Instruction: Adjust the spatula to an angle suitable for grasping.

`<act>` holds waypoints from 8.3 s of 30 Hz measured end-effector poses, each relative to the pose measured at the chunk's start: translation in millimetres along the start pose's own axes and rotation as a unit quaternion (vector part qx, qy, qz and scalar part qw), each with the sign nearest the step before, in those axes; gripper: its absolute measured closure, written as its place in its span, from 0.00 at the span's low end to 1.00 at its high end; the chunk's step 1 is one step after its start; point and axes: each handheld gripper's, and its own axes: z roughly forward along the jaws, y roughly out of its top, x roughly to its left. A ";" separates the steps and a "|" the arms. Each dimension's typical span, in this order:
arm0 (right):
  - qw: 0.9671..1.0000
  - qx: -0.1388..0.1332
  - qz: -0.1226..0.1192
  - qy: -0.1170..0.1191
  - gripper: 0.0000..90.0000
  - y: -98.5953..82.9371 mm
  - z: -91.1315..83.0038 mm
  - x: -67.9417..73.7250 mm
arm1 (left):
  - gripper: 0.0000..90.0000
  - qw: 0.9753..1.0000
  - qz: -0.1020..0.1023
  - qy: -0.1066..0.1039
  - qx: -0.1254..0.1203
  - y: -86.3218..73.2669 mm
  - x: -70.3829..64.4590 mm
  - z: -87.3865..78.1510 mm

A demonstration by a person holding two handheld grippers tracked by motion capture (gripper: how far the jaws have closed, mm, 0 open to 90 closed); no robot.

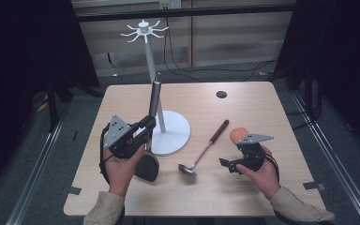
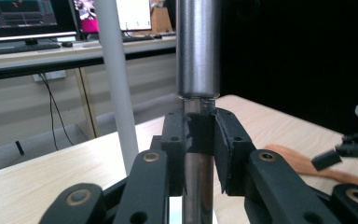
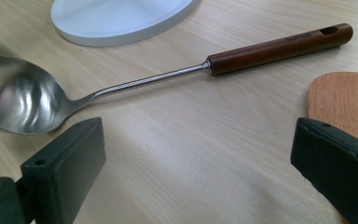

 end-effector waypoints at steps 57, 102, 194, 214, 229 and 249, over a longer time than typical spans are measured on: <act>1.000 -0.004 0.000 0.004 0.03 1.0 -2.7 -1.6 | 0.84 0.996 0.008 0.071 -0.050 56.3 7.6 21.4; 1.000 -0.004 -0.005 0.008 0.03 1.2 -2.3 -0.1 | 0.84 0.990 -0.039 0.099 -0.090 32.7 12.1 47.0; 1.000 -0.008 -0.017 0.014 0.03 3.0 -3.2 0.2 | 0.99 0.966 0.007 0.086 -0.245 124.7 12.5 54.7; 1.000 -0.006 -0.016 0.012 0.03 2.5 -2.4 -0.1 | 1.00 0.968 -0.005 0.093 -0.232 122.9 23.8 49.9; 1.000 -0.007 -0.017 0.011 0.03 2.6 -2.3 -0.2 | 1.00 0.969 -0.011 0.101 -0.224 122.1 31.5 46.5; 0.999 -0.015 -0.025 0.021 0.08 6.2 1.4 5.7 | 0.81 0.974 -0.016 0.081 -0.211 99.0 18.2 32.7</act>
